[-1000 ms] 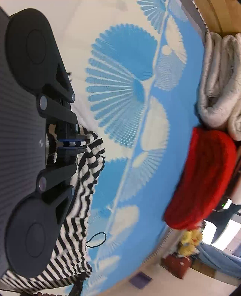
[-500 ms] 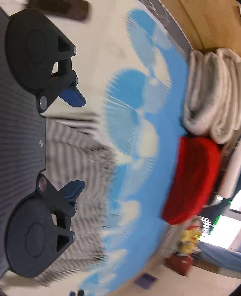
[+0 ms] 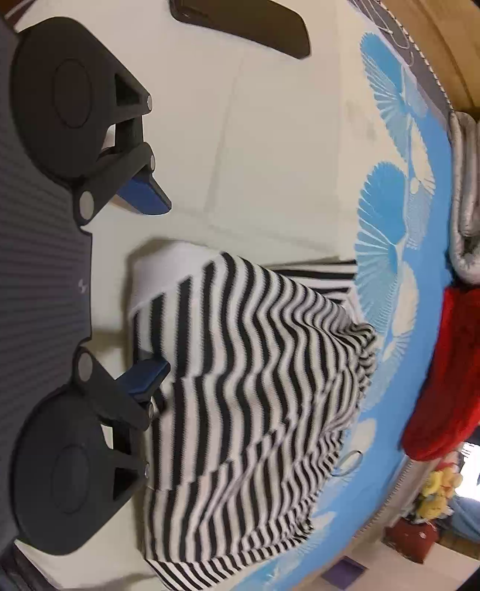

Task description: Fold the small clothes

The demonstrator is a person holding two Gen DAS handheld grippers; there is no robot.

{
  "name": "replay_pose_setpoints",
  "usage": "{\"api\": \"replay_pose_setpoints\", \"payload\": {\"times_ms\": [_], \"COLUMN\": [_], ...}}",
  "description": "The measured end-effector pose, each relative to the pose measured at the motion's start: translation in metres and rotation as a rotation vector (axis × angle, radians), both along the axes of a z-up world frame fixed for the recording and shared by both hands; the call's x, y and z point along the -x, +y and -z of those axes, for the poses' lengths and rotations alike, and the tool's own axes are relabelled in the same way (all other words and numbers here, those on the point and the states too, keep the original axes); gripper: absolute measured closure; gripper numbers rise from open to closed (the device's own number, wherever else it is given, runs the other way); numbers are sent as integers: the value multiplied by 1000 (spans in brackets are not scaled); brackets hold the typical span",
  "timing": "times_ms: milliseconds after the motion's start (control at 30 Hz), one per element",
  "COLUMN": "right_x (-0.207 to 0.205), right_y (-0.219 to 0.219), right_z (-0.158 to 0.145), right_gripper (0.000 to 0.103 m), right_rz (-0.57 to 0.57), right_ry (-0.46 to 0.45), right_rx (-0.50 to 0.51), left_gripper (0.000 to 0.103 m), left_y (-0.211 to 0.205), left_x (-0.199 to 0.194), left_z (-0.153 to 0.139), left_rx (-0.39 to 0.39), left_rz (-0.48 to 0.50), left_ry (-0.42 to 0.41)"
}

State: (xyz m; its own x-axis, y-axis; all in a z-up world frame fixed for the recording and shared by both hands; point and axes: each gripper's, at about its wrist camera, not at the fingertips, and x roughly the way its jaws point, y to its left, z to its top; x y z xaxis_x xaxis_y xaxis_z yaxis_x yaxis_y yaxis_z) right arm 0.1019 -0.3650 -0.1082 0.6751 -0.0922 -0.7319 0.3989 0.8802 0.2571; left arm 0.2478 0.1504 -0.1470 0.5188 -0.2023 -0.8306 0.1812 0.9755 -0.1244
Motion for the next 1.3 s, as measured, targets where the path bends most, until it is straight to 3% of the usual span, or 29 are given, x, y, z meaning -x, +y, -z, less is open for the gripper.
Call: {"api": "replay_pose_setpoints", "payload": {"times_ms": [167,200,233,267,300,367,467,533,567,700,767,800,867,900,933,1000,1033,1067,1100,1133,1200,1233,1300], "right_x": [-25,-31,-31,-31,-30,-28,-21,-18,-16,-26,-30,-31,-32,-34,-38,-39,-37,-34,-28,-23,-13,-13,-15], "right_y": [2,5,8,8,17,19,5,-3,-11,-17,-18,-19,-20,-22,-24,-21,-20,-18,-15,-12,-2,-2,15], "right_z": [11,17,18,18,15,7,-5,-6,-6,12,17,18,19,21,26,26,24,20,14,6,-7,-7,-9], "right_gripper": [35,55,69,81,86,89,91,91,91,91,91,91,91,91,90,75,66,46,39,39,39,39,40], "right_rz": [-23,-21,-7,-7,7,20,91,121,143,145,151,158,163,166,158,143,146,160,178,187,166,166,59], "right_ry": [56,86,99,99,96,59,0,-12,-14,75,91,91,91,96,115,126,123,112,79,38,-59,-59,-106], "right_rx": [9,-31,-32,-32,-3,15,17,-7,-25,-31,-33,-39,-45,-43,-63,-81,-74,-58,-36,-8,37,37,46], "left_gripper": [18,42,76,84,88,90,91,91,91,91,91,99,103,103,103,98,89,81,58,42,29,18,15], "left_y": [-27,-33,-39,-43,-45,-45,-26,-5,3,7,6,7,13,22,34,58,64,67,67,65,49,39,20], "left_x": [-7,-5,-4,-2,1,10,22,26,21,7,9,12,13,11,9,7,8,10,12,15,17,17,14], "left_z": [2,2,2,2,0,-8,-24,-28,-25,-5,-5,-6,1,6,8,6,2,-3,-9,-14,-28,-33,-38], "left_rx": [-41,-55,-78,-84,-87,-94,-40,21,16,-58,-86,-119,-288,-351,-350,-236,-190,-141,-95,-52,43,88,122], "left_rz": [59,80,112,144,141,124,73,60,56,103,135,140,106,69,36,-37,-66,-83,-92,-96,-72,-54,-42], "left_ry": [-56,-75,-89,-90,-100,-145,-194,-195,-173,-94,-125,-146,-182,-179,-157,-100,-96,-102,-111,-124,-156,-161,-156]}}
